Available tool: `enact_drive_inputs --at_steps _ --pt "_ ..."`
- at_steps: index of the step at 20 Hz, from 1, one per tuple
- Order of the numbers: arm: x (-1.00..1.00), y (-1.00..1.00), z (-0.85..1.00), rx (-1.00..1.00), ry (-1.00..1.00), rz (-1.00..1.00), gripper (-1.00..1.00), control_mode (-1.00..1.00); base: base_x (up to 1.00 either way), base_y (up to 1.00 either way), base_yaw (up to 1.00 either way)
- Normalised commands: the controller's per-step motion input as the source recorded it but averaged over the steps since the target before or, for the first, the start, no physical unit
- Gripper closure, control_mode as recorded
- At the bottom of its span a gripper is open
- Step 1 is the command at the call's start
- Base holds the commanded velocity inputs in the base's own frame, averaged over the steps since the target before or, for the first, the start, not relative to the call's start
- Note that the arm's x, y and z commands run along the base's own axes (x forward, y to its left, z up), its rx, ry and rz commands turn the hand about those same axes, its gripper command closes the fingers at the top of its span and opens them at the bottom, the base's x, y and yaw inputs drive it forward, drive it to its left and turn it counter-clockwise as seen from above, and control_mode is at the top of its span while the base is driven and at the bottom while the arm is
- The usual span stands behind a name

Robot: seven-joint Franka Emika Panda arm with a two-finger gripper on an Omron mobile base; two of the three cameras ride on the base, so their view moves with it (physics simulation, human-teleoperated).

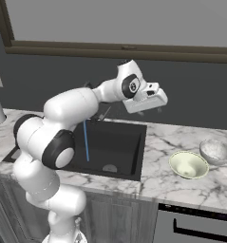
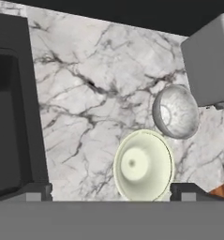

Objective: Rinse each bowl for a few seconds and place them down in the sink or on the counter.

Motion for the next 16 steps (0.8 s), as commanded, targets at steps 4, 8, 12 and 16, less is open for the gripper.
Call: enact_drive_inputs --at_steps 4,8,12,16 --pt "-0.12 -0.16 -0.13 0.0 0.15 -0.02 -1.0 -1.0 0.0 0.0 0.0" --pt "-0.14 -0.22 -0.13 0.02 0.1 -0.01 -1.0 -1.0 0.0 0.0 0.0" --pt "-0.12 -0.21 -0.14 0.06 0.06 -0.02 -1.0 -1.0 0.0 0.0 0.0" --pt "-0.09 -0.24 -0.13 0.08 0.05 -0.01 -1.0 -1.0 0.0 0.0 0.0"
